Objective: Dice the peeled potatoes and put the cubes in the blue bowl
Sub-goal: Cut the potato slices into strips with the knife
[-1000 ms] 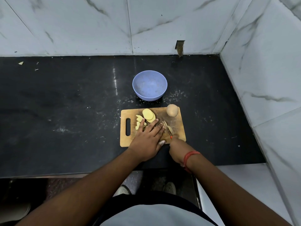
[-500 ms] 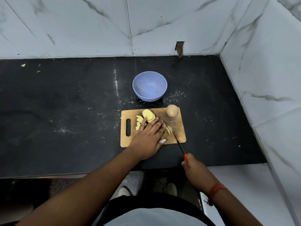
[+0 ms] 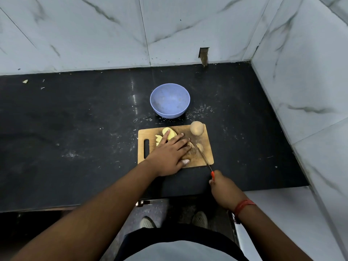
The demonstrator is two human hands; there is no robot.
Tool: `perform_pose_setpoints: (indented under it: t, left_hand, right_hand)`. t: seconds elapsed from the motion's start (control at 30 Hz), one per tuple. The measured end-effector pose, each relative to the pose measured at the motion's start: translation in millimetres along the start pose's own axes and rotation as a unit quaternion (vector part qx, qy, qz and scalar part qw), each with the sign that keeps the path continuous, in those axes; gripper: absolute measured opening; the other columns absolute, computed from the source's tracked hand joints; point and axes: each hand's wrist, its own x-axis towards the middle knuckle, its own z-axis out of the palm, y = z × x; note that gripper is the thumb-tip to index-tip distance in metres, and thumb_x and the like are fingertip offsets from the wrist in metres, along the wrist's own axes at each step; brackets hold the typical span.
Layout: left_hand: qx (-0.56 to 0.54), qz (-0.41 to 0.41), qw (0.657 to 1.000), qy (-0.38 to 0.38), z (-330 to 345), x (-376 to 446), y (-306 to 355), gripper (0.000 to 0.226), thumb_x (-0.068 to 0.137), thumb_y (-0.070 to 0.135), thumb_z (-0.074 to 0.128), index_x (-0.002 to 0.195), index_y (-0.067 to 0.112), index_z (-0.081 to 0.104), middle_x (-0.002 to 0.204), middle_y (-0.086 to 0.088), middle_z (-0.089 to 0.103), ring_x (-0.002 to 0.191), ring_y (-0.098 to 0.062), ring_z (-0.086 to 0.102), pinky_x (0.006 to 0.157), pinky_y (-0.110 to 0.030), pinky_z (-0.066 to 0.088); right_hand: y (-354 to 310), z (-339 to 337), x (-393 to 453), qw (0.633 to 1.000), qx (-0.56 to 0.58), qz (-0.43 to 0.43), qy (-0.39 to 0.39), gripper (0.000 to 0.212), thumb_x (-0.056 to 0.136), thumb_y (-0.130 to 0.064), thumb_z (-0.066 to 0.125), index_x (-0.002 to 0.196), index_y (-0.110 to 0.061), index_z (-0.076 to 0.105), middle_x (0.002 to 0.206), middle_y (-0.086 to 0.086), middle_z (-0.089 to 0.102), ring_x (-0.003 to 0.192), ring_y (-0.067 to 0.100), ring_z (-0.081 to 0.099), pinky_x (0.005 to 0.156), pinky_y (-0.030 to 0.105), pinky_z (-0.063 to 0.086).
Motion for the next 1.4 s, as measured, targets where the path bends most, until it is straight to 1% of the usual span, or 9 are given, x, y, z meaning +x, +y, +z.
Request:
perform_pose_setpoints:
  t: [0.23,0.63,0.77,0.83,0.9,0.97,1.13,1.23,1.4]
  left_hand:
    - [-0.018,-0.046,0.997,0.053,11.2,-3.3,10.8,0.066,0.100,0.057,0.028,0.153,0.017,0.038,0.153,0.000,0.042,0.151,-0.021,0.019,0.123,-0.058,0.002]
    - [0.010,-0.048,0.996,0.079,22.7,-10.8,14.8,0.064,0.103,0.051,0.029,0.153,0.013,0.039,0.154,-0.002,0.043,0.152,-0.022,0.020,0.123,-0.059,0.006]
    - [0.030,-0.043,0.995,0.086,23.9,-11.2,14.9,0.062,0.104,0.050,0.030,0.152,0.013,0.041,0.152,-0.002,0.045,0.151,-0.022,0.022,0.122,-0.061,0.008]
    - [0.036,-0.038,0.994,0.091,23.9,-10.9,15.9,0.060,0.104,0.049,0.030,0.151,0.013,0.043,0.151,-0.002,0.046,0.150,-0.024,0.024,0.122,-0.061,0.009]
    - [0.040,-0.037,0.994,0.096,24.3,-11.2,16.3,0.060,0.105,0.049,0.031,0.151,0.013,0.044,0.150,-0.002,0.047,0.149,-0.024,0.025,0.122,-0.060,0.010]
    - [0.041,-0.040,0.994,0.097,24.7,-11.4,16.8,0.060,0.105,0.049,0.030,0.151,0.013,0.043,0.151,-0.002,0.046,0.150,-0.024,0.025,0.122,-0.060,0.010]
    - [0.035,-0.035,0.993,0.108,25.2,-10.7,13.0,0.057,0.106,0.047,0.029,0.150,0.014,0.045,0.151,0.000,0.047,0.149,-0.022,0.027,0.122,-0.060,0.012]
    - [0.044,-0.021,0.993,0.107,23.5,-9.9,8.4,0.056,0.107,0.046,0.028,0.149,0.014,0.047,0.151,0.001,0.049,0.148,-0.022,0.030,0.121,-0.062,0.011]
    - [0.046,-0.017,0.995,0.092,21.7,-11.8,6.1,0.058,0.106,0.047,0.026,0.150,0.015,0.045,0.154,0.000,0.044,0.150,-0.022,0.027,0.121,-0.063,0.009]
  right_hand:
    - [-14.1,1.7,3.7,0.999,0.013,-0.009,0.031,0.013,0.103,-0.023,0.037,0.106,-0.012,0.042,0.098,0.013,0.062,0.084,0.024,0.061,0.074,0.034,0.049]
    - [-33.5,8.8,22.7,0.998,-0.056,0.009,0.026,0.023,0.099,-0.013,0.037,0.122,-0.007,0.037,0.074,0.001,0.046,0.065,0.017,0.049,0.060,0.031,0.037]
    - [-44.0,0.7,27.4,0.996,-0.083,0.016,0.004,0.038,0.096,-0.009,0.040,0.133,-0.005,0.033,0.086,0.010,0.054,0.072,0.020,0.055,0.060,0.028,0.038]
    - [-48.1,-0.5,30.0,0.995,-0.102,0.019,0.007,0.043,0.096,-0.008,0.040,0.137,-0.002,0.030,0.076,0.008,0.048,0.063,0.017,0.048,0.054,0.023,0.031]
    - [-49.7,2.6,30.7,0.993,-0.118,0.025,0.016,0.042,0.095,-0.008,0.041,0.136,-0.002,0.030,0.066,0.002,0.037,0.057,0.013,0.041,0.050,0.025,0.027]
    - [-49.4,4.3,30.6,0.994,-0.104,0.024,0.019,0.040,0.095,-0.007,0.040,0.134,-0.004,0.032,0.069,0.002,0.042,0.070,0.018,0.055,0.055,0.027,0.033]
    - [-32.4,-0.8,20.8,0.993,-0.112,0.029,-0.020,0.040,0.096,-0.009,0.041,0.135,-0.004,0.035,0.106,0.016,0.059,0.098,0.029,0.061,0.072,0.031,0.046]
    - [-18.4,-1.9,11.0,0.996,-0.083,0.018,-0.030,0.029,0.098,-0.013,0.041,0.127,-0.005,0.038,0.102,0.013,0.060,0.089,0.023,0.061,0.067,0.029,0.044]
    - [-23.8,-0.5,5.9,0.999,-0.045,-0.016,0.016,0.015,0.103,-0.022,0.035,0.112,-0.011,0.039,0.096,0.011,0.060,0.084,0.023,0.061,0.074,0.035,0.048]
